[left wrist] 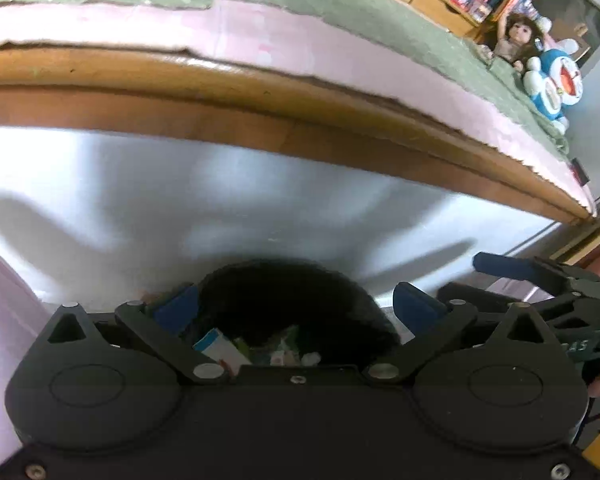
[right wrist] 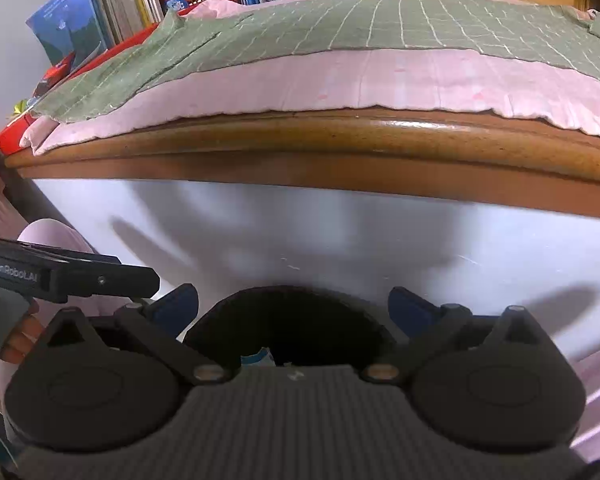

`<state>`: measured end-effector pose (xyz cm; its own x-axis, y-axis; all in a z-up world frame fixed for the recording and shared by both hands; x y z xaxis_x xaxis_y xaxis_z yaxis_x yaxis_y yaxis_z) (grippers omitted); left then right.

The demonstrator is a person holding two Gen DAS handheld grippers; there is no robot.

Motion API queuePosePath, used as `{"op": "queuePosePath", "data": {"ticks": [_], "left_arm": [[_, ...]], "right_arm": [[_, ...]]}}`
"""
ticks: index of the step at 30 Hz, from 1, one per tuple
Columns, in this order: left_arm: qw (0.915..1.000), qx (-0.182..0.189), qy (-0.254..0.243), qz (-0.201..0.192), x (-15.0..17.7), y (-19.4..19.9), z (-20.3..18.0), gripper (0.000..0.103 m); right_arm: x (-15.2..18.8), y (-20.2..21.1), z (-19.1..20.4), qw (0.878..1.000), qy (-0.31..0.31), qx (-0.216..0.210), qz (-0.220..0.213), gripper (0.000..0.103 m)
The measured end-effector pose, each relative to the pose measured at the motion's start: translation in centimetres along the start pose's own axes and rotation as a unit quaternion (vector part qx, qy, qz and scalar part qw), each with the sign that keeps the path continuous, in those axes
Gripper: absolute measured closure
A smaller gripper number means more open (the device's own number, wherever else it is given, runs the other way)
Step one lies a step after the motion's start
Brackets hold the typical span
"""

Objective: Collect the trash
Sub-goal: 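Raise both open tools back over the sheet toward the remaining wrappers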

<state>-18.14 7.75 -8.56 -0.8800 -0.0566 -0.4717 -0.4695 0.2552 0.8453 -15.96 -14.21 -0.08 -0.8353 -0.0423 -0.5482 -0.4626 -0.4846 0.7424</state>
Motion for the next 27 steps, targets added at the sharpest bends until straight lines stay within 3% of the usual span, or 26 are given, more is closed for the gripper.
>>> {"op": "queuePosePath", "data": {"ticks": [4,9,15,27], "left_arm": [[0.9998,0.005,-0.011,-0.015,-0.5,1.0,-0.4,0.0],[0.9976,-0.011,-0.03,-0.061,-1.3,2.8,-1.0,0.0],[0.9966,0.02,-0.012,-0.079,-2.1,5.4,-1.5,0.0],[0.9907,0.02,-0.054,-0.123,-4.7,8.7,-3.3,0.0]], "right_arm": [[-0.1,0.3,0.1,1.0,0.007,-0.001,0.001,0.0],[-0.4,1.2,0.4,1.0,0.021,0.003,-0.009,0.0],[-1.0,2.7,0.4,0.999,0.033,0.014,-0.028,0.0],[-3.2,6.0,0.9,0.996,0.04,0.005,-0.082,0.0]]}}
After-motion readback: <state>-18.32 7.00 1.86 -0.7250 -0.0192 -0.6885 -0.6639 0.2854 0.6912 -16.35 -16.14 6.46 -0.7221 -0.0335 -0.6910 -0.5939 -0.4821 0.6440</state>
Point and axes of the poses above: each gripper's, at about its wrist camera, not at the fingertips, and y roughly against the way its jaws point, z to its left, x to its underside, the point moved 3 cm from there along -y, roughly the way its jaws point, and after that the axes turned 11 degrees about -x, right-handed, at the moved point
